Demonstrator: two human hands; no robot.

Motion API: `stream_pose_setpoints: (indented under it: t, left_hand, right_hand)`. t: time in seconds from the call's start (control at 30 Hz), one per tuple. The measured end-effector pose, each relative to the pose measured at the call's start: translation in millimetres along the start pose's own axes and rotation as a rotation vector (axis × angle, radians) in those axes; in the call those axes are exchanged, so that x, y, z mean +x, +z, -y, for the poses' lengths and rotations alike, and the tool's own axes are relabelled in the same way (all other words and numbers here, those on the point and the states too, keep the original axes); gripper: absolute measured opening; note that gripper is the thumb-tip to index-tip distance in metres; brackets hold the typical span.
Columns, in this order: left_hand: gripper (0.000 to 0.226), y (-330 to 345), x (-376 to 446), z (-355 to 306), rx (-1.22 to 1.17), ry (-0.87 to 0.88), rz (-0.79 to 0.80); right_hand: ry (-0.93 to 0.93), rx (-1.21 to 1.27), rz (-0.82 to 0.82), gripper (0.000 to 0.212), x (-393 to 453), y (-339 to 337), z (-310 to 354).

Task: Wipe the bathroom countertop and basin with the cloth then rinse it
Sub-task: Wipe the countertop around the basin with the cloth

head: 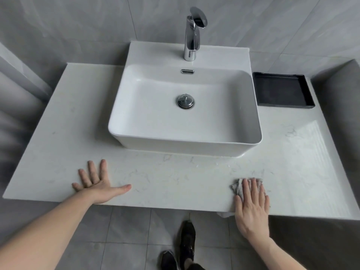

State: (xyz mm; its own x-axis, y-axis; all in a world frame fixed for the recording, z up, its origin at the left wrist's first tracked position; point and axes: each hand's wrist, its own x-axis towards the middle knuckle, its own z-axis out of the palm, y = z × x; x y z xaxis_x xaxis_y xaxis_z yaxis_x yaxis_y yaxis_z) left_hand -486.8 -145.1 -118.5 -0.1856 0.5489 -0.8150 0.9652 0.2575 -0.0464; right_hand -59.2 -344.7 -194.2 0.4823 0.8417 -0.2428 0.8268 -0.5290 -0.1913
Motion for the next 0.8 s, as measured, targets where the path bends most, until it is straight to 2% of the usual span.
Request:
stream_pose_setpoints:
  t: [0.1,0.2,0.53,0.67,0.8]
  left_hand:
    - [0.143,-2,1,-1,0.002,-0.004,0.016]
    - [0.139,-5,1,0,0.002,-0.004,0.026]
    - [0.143,-4,5,6,-0.024,0.040,0.034]
    - [0.142,-1,6,13,-0.044,0.075,-0.012]
    - [0.139,5,9,18,-0.073,0.125,-0.053]
  right_hand:
    - [0.164,0.029,-0.003,0.068,3,-2,3]
    - [0.257,0.105,0.035,0.070,-8,6,48]
    - [-0.257,0.047,0.169,0.068,-72,46,203]
    - [-0.311,0.023,0.131,0.064,-65,46,189]
    - [-0.049,0.013,0.103,0.067,-42,34,148]
